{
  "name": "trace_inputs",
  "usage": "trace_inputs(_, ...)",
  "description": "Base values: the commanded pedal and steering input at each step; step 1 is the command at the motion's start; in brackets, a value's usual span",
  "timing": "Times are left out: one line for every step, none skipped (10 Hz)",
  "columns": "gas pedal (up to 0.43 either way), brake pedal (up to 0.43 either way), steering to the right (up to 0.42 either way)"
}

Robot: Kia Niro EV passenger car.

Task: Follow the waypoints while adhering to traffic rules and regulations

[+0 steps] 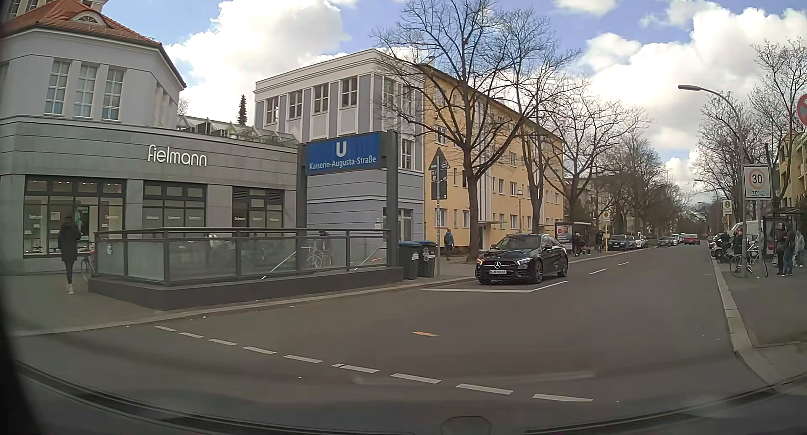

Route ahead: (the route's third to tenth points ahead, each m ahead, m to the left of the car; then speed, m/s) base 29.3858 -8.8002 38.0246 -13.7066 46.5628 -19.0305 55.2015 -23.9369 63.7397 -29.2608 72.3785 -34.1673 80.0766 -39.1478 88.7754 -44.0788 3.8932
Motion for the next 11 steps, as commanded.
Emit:
trace_inputs(0.189, 0.037, 0.218)
trace_inputs(0.177, 0.030, 0.223)
trace_inputs(0.177, 0.037, 0.231)
trace_inputs(0.157, 0.037, 0.232)
trace_inputs(0.157, 0.037, 0.235)
trace_inputs(0.150, 0.037, 0.241)
trace_inputs(0.110, 0.037, 0.245)
trace_inputs(0.110, 0.037, 0.248)
trace_inputs(0.110, 0.037, 0.249)
trace_inputs(0.110, 0.030, 0.248)
trace_inputs(0.110, 0.037, 0.246)
